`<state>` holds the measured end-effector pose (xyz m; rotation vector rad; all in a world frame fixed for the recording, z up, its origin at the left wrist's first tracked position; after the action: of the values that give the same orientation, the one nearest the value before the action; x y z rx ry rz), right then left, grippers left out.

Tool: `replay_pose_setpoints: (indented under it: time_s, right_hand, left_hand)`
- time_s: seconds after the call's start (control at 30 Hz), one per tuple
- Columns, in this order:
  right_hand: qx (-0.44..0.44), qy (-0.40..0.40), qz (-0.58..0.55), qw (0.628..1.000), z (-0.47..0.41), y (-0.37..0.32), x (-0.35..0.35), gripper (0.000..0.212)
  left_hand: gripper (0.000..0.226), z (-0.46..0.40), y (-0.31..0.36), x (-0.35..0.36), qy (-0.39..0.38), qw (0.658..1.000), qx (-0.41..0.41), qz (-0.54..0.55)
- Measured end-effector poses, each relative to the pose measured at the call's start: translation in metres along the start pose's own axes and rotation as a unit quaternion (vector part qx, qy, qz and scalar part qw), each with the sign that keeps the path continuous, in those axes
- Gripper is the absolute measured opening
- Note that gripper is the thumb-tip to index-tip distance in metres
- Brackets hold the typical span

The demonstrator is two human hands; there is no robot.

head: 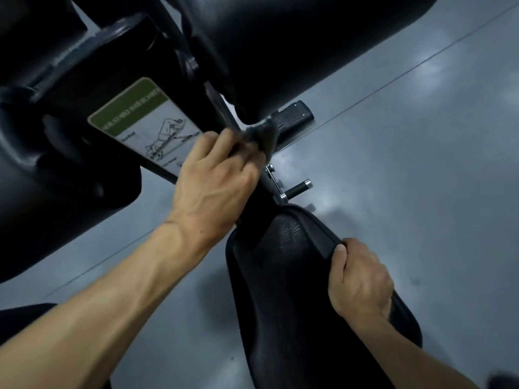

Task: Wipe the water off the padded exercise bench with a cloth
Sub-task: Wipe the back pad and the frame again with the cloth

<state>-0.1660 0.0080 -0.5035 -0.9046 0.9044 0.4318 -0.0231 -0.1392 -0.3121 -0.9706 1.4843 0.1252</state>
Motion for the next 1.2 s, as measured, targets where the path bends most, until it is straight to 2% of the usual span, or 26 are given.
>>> replay_pose_setpoints:
  time_s: [0.13,0.2,0.33,0.4,0.47,0.53,0.6,0.67,0.77,0.83,0.97,1.07,1.13,1.2]
  right_hand:
    - [0.005,-0.004,0.000,1.000,0.001,-0.001,-0.002,0.040]
    - [0.009,-0.001,-0.003,1.000,0.002,-0.001,-0.002,0.040]
    - [0.003,0.007,0.002,1.000,0.001,0.001,0.000,0.038]
    - [0.003,0.005,0.006,1.000,0.002,0.002,0.000,0.037]
    - [0.005,0.006,0.007,1.000,0.002,0.001,-0.002,0.035]
    - [0.006,0.003,0.010,1.000,0.001,0.001,-0.003,0.031]
    - [0.002,0.006,0.009,1.000,0.001,0.001,-0.004,0.028]
    - [-0.003,0.009,0.000,1.000,0.001,0.000,-0.004,0.028]
    - [-0.002,0.023,-0.001,1.000,0.002,0.002,-0.004,0.028]
    - [-0.009,0.039,-0.008,0.999,0.002,0.002,-0.004,0.029]
    - [-0.016,0.051,-0.008,0.999,0.001,0.001,-0.004,0.037]
    - [-0.016,0.047,-0.005,0.999,0.002,0.002,-0.002,0.040]
    - [-0.013,0.046,-0.008,0.999,0.002,0.003,-0.001,0.041]
    - [-0.013,0.041,-0.010,0.999,0.001,0.003,0.000,0.041]
  left_hand:
    - [0.034,0.008,0.034,0.032,-0.145,0.980,0.127,-0.056]
    - [0.029,0.000,0.035,0.031,-0.154,0.975,0.152,-0.054]
    - [0.025,-0.024,0.006,0.005,-0.117,0.990,0.075,0.007]
    - [0.028,-0.011,0.021,0.001,-0.161,0.979,0.115,0.039]
    - [0.030,0.011,0.042,0.000,-0.249,0.953,0.136,0.104]
    - [0.028,0.009,0.036,0.004,-0.295,0.937,0.063,0.176]
    - [0.030,-0.011,0.019,0.000,-0.258,0.941,-0.011,0.218]
    - [0.040,-0.027,0.016,-0.008,-0.210,0.959,0.021,0.189]
    - [0.041,-0.033,0.029,-0.018,-0.187,0.961,0.160,0.128]
    - [0.035,-0.032,0.027,-0.020,-0.170,0.963,0.199,0.069]
    - [0.038,-0.020,0.021,-0.011,-0.158,0.952,0.257,-0.055]
    - [0.033,-0.017,0.007,0.006,-0.197,0.943,0.235,-0.126]
    - [0.038,-0.024,0.005,0.017,-0.238,0.940,0.201,-0.138]
    - [0.033,-0.039,0.012,0.031,-0.281,0.936,0.153,-0.147]
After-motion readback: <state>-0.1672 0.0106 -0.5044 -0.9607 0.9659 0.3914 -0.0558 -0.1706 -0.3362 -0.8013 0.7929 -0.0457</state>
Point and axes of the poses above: each hand's wrist, its own z-axis away from the middle knuckle, its own x-axis out of the palm, y = z × x, the point moved 7 cm from there along -z, towards the middle knuckle, and after that the axes turned 1 degree about -y, right-handed, at the moved point
